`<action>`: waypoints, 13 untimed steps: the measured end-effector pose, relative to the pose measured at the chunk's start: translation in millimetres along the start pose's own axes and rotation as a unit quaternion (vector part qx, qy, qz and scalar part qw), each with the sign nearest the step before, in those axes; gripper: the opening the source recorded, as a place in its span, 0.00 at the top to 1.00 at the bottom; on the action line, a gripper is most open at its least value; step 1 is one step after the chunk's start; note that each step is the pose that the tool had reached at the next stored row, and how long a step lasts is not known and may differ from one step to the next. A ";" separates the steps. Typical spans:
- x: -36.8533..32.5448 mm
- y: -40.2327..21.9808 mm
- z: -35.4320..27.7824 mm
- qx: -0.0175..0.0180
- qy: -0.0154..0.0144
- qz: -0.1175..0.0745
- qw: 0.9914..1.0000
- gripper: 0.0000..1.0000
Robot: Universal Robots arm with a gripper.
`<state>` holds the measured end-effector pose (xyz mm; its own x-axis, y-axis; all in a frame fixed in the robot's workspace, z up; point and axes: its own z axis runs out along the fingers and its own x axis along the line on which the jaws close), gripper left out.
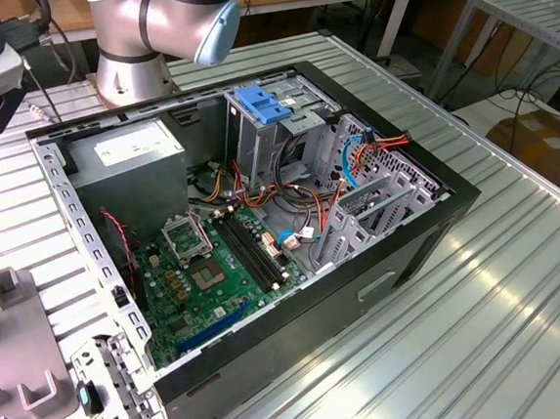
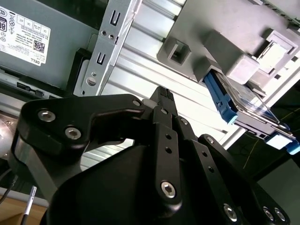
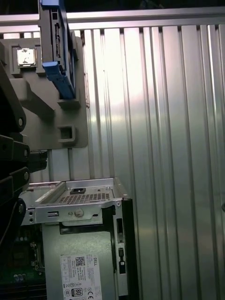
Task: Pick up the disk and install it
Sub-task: 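Reach for the disk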
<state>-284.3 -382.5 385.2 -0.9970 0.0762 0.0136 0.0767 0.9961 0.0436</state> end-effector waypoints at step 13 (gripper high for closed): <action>18.9 -0.3 0.5 0.000 0.000 0.000 1.000 0.89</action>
<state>-303.2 -381.3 385.0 -0.9970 0.0762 0.0137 0.0767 0.9961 0.0437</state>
